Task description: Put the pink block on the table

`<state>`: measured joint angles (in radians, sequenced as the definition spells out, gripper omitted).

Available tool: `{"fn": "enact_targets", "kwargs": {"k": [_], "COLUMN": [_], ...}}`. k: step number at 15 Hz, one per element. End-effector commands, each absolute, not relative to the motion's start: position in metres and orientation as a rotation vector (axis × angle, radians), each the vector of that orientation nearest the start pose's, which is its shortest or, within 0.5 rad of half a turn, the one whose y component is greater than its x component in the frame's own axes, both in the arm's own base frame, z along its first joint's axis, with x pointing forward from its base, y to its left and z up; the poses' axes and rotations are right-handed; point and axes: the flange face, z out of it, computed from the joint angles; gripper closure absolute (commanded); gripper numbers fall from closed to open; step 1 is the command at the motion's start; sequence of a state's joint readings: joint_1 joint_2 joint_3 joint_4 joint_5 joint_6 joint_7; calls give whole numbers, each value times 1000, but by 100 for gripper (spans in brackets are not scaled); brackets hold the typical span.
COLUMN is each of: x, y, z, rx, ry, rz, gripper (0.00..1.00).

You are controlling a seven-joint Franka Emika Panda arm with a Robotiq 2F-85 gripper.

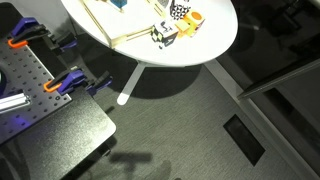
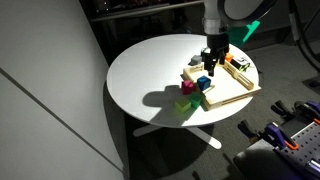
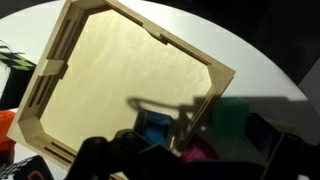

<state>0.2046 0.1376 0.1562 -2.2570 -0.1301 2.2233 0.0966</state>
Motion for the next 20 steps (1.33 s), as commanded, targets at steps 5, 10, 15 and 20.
{"fn": "enact_targets", "kwargs": {"k": [5,10,15,20], "x": [459,446,438,442], "y": [178,182,183,186], "z": [334,343,346,342], "rx": [-3273,-3227,-3144,-3135], "ry": [-452,-523,-640,-649], "rz": [24,63,57,87], "gripper": [0,0,0,0]}}
